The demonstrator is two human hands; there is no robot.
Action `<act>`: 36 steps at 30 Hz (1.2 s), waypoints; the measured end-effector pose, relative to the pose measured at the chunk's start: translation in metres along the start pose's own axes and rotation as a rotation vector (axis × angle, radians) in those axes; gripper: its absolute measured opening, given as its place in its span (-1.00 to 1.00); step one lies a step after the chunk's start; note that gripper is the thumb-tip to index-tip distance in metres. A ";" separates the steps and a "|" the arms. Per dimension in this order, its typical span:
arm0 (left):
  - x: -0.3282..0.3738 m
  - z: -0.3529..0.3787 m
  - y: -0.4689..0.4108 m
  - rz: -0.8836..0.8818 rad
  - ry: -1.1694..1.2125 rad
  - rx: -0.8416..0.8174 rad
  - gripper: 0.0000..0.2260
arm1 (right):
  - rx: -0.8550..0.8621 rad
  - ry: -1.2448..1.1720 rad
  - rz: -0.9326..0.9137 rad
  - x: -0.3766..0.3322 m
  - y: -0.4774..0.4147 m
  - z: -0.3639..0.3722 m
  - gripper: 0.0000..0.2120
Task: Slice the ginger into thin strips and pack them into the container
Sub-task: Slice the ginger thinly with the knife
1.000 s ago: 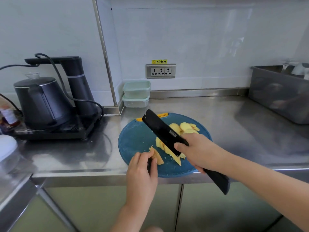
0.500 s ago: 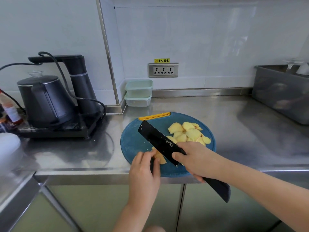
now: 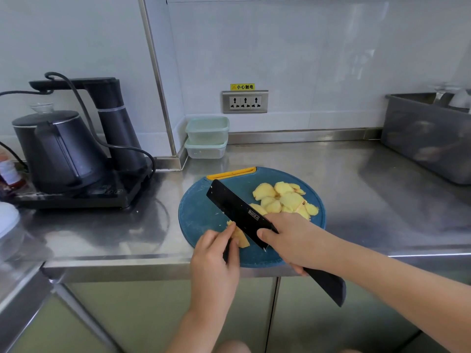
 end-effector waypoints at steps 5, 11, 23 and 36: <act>0.000 -0.001 0.000 0.005 0.003 0.014 -0.73 | -0.035 -0.030 0.009 -0.001 -0.001 0.000 -0.80; 0.001 -0.001 -0.001 0.006 0.019 0.021 -0.74 | -0.055 -0.039 0.001 0.001 -0.004 -0.001 -0.81; 0.000 0.000 -0.002 0.019 0.015 0.009 -0.77 | -0.104 -0.152 0.014 0.006 -0.009 0.002 -0.77; 0.001 -0.001 0.000 0.037 0.010 0.028 -0.75 | -0.081 0.027 0.064 -0.008 -0.016 0.009 -0.78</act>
Point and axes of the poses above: each hand's wrist, its own y-axis away from the middle knuckle, its own z-axis out of the palm, x = y × z, the point moved 5 cm from there along -y, towards the middle knuckle, and after that the axes turned 10 degrees about -x, right-handed, at the moved point
